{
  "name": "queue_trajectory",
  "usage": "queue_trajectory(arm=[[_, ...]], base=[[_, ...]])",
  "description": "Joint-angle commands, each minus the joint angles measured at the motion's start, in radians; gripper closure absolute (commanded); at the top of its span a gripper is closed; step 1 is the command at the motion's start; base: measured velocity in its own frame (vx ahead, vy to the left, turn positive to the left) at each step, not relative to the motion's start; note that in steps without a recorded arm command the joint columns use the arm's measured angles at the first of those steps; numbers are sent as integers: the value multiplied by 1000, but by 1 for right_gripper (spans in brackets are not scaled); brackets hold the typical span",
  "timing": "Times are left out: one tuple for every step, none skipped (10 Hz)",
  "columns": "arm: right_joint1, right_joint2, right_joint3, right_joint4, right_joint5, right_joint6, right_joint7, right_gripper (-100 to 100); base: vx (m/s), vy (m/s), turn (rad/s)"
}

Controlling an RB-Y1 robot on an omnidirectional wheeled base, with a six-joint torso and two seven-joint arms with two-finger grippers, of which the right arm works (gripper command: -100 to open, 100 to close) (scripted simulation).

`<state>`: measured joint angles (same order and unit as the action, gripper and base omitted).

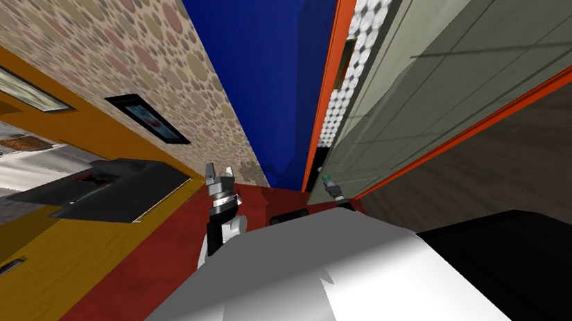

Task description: Pull the door open

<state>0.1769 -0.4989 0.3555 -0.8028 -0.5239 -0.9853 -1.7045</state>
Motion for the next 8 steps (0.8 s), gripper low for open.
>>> queue_trajectory(arm=[[10, -11, 13, 2, 7, -23, -15, 100], [16, -19, 21, 5, 12, -37, -26, 100], [21, -27, 29, 9, 16, -51, -36, 100], [27, -35, 37, 12, 20, -65, -46, 100], [32, -42, 44, 16, 24, -79, -56, 100], [36, -49, 51, 19, 28, -91, -65, 100], [40, -54, 56, 21, 30, -100, -72, 100], [45, -61, 63, 24, 34, -112, -81, 100]], base=[[-204, -42, 125], [-213, -45, 129], [-192, -79, 140], [-197, -74, 131], [-200, -27, 125], [-192, -48, 101], [-208, -41, 109], [-219, -40, 89]])
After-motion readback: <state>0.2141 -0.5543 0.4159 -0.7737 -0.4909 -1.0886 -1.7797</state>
